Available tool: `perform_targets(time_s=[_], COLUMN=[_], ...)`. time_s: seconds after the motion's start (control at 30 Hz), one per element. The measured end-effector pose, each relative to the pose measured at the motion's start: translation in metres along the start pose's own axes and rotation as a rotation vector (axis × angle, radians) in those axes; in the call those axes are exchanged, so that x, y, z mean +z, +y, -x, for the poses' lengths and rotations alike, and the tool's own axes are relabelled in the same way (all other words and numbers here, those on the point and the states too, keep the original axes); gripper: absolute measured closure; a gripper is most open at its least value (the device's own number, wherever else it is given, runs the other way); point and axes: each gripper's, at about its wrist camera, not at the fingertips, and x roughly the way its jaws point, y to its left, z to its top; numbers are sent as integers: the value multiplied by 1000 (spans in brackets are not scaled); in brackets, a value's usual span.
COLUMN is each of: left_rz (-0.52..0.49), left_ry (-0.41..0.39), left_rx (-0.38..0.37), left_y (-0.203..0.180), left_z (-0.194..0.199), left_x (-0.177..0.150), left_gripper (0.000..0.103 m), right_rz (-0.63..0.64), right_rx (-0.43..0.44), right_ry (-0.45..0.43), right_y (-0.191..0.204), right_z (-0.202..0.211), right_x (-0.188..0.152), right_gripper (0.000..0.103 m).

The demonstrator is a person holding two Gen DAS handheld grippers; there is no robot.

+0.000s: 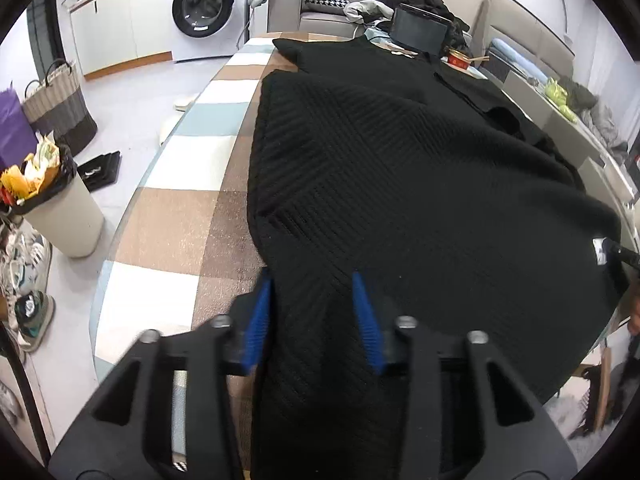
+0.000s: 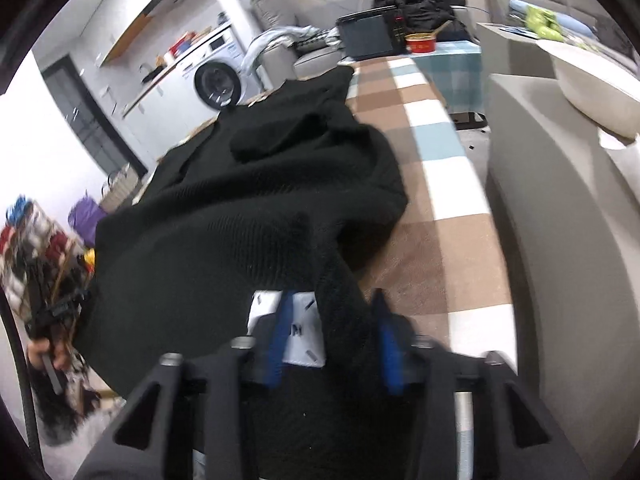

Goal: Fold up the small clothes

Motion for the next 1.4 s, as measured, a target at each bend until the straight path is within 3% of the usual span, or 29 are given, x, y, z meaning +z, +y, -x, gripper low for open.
perform_targets(time_s=[0.07, 0.17, 0.47, 0.63, 0.73, 0.77, 0.83, 0.9, 0.97, 1.23, 1.37, 1.4], left_rz=[8, 29, 129, 164, 156, 150, 142, 133, 103, 29, -43, -62], left_ry=[2, -30, -203, -284, -271, -247, -190, -139, -124, 54, 44, 34], left_rx=[-21, -44, -122, -101, -64, -55, -59, -64, -54, -21, 5, 10], left_y=[0, 2, 17, 29, 35, 36, 37, 35, 29, 13, -1, -6], left_z=[0, 7, 55, 81, 81, 77, 67, 54, 42, -8, -8, -8], left_x=[1, 4, 27, 39, 39, 38, 34, 30, 25, 8, 1, -1], left_gripper=[93, 94, 99, 103, 103, 102, 87, 53, 41, 41, 41, 45], right_rz=[-26, -69, -81, -45, -22, -23, -33, -48, -61, -60, -57, -60], right_rx=[39, 95, 207, 242, 194, 185, 170, 153, 136, 102, 98, 98], right_ry=[-2, -61, -316, -455, -444, -426, -387, -358, -326, -245, -235, -232], right_y=[-1, -7, 3, 23, 27, 26, 22, 16, 10, 1, -1, -1], right_z=[-1, 10, 61, 86, 86, 83, 75, 67, 59, 42, 39, 38], right_x=[0, 4, 22, 31, 35, 35, 34, 31, 27, 20, 18, 17], right_gripper=[89, 94, 95, 95, 95, 95, 95, 95, 95, 95, 95, 94])
